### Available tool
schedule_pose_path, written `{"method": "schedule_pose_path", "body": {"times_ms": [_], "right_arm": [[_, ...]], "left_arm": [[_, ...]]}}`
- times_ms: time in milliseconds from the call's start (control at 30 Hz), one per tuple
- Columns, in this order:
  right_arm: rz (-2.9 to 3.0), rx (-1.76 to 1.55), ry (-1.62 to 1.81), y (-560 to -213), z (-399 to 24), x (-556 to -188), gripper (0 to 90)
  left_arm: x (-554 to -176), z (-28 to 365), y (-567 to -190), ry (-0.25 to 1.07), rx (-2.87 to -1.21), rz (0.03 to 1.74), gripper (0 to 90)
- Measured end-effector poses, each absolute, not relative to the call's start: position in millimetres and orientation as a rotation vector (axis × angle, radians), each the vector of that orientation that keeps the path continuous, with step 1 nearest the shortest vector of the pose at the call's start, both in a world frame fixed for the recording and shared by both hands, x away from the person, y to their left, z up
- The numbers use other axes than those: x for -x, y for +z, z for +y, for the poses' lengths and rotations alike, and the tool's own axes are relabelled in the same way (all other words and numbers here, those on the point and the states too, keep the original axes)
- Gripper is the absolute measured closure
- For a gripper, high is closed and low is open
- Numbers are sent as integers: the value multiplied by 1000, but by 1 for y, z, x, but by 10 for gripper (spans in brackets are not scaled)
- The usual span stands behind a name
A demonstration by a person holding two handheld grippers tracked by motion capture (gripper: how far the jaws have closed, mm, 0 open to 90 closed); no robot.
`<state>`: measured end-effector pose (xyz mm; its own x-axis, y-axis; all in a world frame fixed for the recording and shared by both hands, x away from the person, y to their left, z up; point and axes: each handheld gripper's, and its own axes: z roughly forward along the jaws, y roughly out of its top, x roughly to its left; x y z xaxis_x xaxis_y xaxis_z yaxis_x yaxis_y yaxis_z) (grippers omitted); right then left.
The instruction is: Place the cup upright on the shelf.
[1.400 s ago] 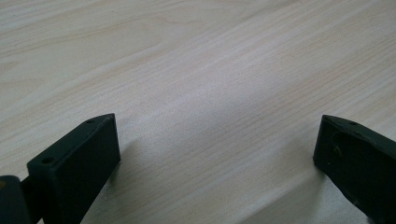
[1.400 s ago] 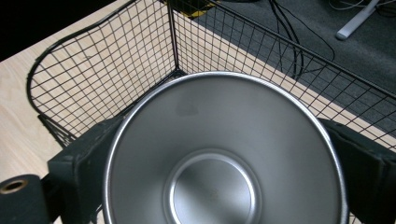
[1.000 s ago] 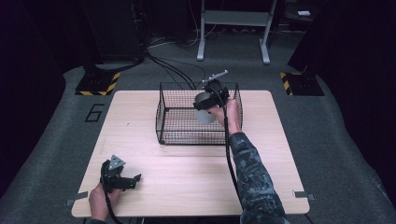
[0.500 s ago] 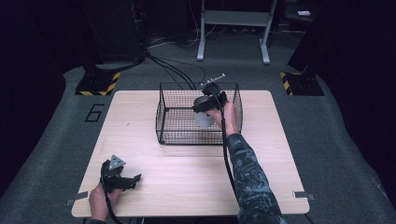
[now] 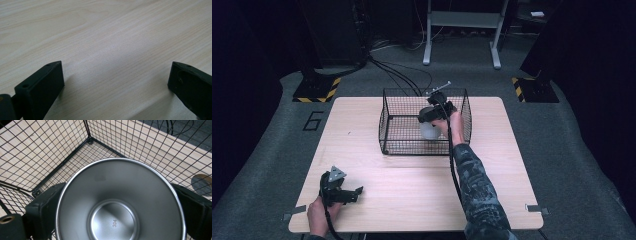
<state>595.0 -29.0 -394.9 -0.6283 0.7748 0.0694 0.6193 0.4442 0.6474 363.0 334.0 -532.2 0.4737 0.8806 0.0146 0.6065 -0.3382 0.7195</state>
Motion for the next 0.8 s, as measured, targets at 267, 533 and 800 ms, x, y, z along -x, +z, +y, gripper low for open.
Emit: {"method": "schedule_pose_path", "body": {"times_ms": [267, 533, 800], "right_arm": [[2478, -1236, 924, -402, -26, -598, 60], [2493, -1256, 897, -409, -23, -602, 60], [2503, -1277, 857, -415, -22, -604, 60]], "left_arm": [[-363, 334, -532, 537, -2068, 1228, 4], [-363, 334, -532, 534, -2070, 1229, 4], [-363, 334, -532, 534, -2070, 1229, 5]]}}
